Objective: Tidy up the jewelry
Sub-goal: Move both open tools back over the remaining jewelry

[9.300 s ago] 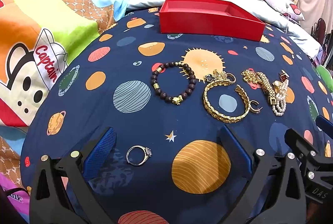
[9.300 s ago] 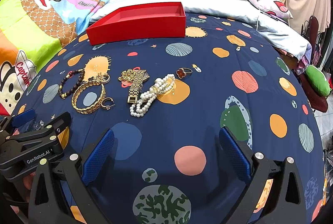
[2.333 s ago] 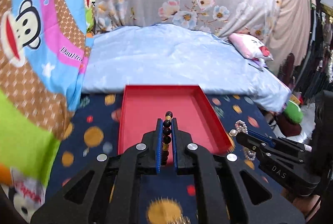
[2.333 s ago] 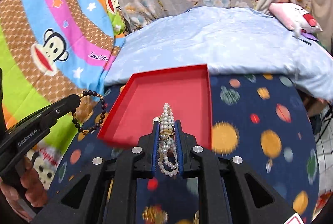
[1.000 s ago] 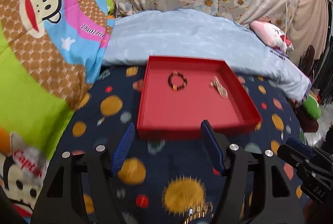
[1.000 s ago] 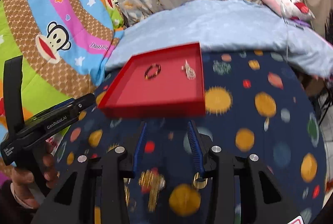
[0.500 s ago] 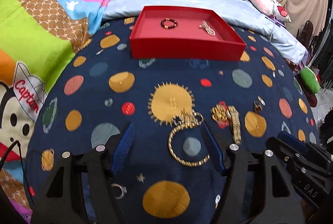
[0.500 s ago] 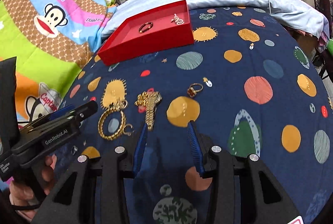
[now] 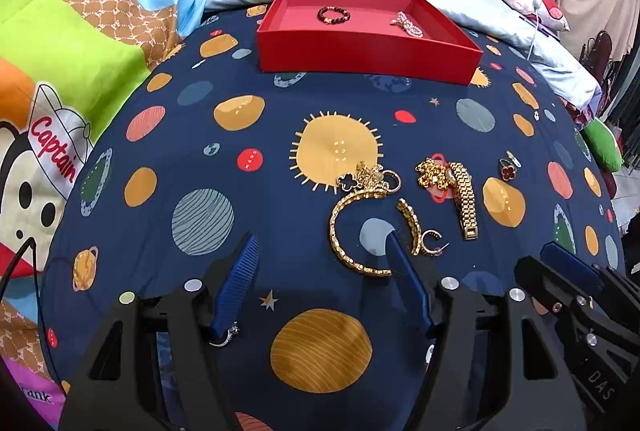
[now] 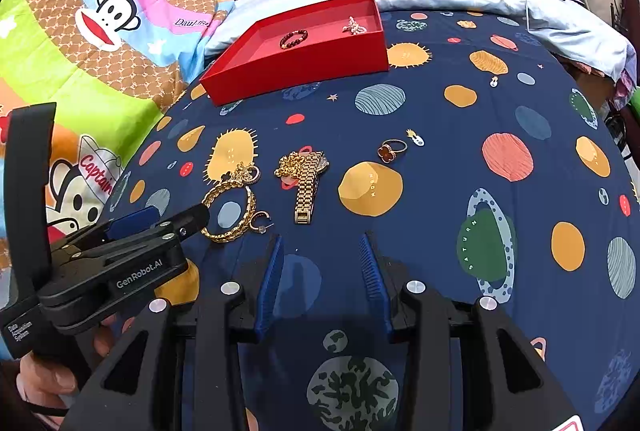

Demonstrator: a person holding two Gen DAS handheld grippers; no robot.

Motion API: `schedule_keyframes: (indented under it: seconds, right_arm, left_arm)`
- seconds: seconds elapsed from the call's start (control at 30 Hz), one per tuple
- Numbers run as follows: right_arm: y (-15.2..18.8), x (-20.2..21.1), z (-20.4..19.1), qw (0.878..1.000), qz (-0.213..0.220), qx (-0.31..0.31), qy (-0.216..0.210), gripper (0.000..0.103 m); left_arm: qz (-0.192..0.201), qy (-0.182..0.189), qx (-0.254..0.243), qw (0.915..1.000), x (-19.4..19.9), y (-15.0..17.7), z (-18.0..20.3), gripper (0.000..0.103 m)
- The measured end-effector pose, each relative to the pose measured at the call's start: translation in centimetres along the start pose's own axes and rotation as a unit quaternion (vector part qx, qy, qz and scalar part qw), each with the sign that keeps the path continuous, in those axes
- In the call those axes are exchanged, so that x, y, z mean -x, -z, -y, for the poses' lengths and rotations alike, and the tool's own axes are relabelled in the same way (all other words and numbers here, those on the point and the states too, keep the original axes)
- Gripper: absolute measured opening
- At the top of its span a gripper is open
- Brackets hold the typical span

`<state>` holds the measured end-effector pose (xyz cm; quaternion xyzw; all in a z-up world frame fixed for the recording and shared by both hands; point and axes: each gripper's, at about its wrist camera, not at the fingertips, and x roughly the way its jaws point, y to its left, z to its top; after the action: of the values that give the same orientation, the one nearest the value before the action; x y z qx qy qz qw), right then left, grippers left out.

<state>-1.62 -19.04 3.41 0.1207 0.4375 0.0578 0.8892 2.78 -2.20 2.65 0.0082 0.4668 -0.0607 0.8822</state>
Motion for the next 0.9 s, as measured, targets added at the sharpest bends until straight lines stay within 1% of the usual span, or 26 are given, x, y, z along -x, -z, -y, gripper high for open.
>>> schedule_keyframes:
  seconds: [0.4,0.43,0.47,0.5,0.63,0.8,0.9]
  right_arm:
    - [0.0,0.1,0.4,1.0,0.0,-0.006,0.003,0.039]
    - [0.0,0.1,0.4,1.0,0.0,-0.006,0.003,0.039]
    - [0.0,0.0,0.4,1.0,0.0,-0.005,0.003,0.039]
    - [-0.1,0.0,0.3,1.0,0.001,-0.004,0.004,0.039]
    - [-0.6,-0.2,0.2,1.0,0.002,-0.002,0.005,0.039]
    - [-2.1,-1.5,-0.5,1.0,0.0,0.008,0.009,0.039]
    - [-2.9,-2.8,-0.9,1.0,-0.01,0.007,0.004,0.039]
  left_arm:
    - [-0.015,-0.006,0.01,0.9998,-0.8,0.1,-0.4,0.063]
    - [-0.017,-0.007,0.012,0.9998,-0.9,0.1,-0.6,0.061]
    - [-0.019,-0.004,0.014,0.9997,-1.0,0.1,-0.7,0.057]
    - [-0.024,-0.001,0.018,0.9996,-1.2,0.1,-0.9,0.056]
    - [-0.03,0.003,0.029,0.9991,-1.8,0.0,-1.4,0.054]
    - [-0.026,-0.003,0.023,0.9994,-2.1,-0.2,-1.3,0.052]
    - [-0.022,-0.012,0.015,0.9996,-2.2,-0.3,-1.0,0.046]
